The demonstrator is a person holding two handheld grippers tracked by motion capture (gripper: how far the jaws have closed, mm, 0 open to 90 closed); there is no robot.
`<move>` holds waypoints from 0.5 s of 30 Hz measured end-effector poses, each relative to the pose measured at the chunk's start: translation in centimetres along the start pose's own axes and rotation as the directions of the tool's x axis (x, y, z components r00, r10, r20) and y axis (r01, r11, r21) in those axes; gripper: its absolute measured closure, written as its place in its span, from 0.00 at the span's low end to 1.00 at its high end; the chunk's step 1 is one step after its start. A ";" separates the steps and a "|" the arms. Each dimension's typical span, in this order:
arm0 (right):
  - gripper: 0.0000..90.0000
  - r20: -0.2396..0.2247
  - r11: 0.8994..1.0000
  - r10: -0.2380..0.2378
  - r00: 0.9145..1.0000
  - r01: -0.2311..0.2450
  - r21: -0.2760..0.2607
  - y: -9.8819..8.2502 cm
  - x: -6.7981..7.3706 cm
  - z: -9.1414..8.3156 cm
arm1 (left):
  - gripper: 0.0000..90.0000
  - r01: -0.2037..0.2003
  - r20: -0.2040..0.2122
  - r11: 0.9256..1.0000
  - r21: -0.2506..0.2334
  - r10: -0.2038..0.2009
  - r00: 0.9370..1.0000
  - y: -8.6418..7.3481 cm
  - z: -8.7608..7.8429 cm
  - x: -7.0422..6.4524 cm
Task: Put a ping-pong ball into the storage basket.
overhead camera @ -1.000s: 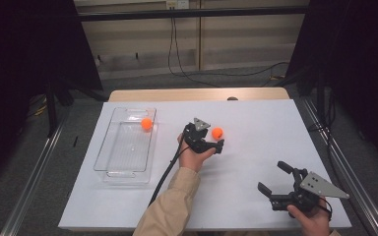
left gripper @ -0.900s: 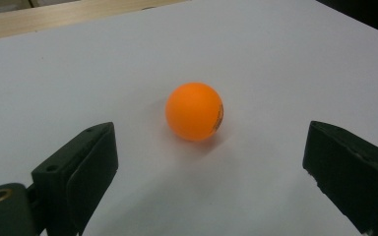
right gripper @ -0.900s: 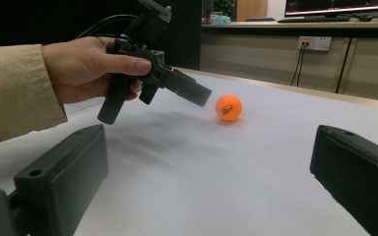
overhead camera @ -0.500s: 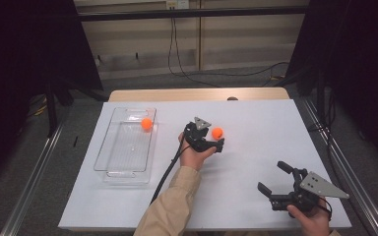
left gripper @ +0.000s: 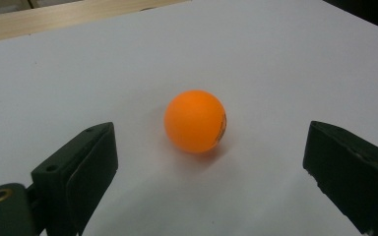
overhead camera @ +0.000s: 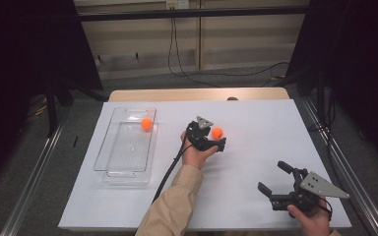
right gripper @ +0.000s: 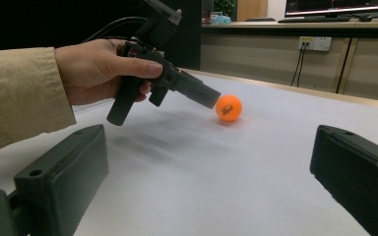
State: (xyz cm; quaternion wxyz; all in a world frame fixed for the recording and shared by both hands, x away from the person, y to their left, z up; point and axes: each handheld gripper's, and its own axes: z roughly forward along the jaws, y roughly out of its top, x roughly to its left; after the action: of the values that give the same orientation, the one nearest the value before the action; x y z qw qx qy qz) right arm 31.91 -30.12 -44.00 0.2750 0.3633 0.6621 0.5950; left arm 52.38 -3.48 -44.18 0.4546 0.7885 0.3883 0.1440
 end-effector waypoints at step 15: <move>0.01 0.001 1.000 0.001 1.000 -0.001 -0.001 0.0 0.0 0.0 | 0.07 -0.024 -0.010 0.999 0.022 0.024 1.000 0.2 0.2 0.4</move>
State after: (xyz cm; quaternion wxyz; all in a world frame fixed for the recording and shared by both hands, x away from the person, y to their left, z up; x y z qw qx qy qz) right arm 31.93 -30.08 -44.00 0.2753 0.3638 0.6615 0.5952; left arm 52.82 -3.37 -44.21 0.4423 0.7974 0.3826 0.1492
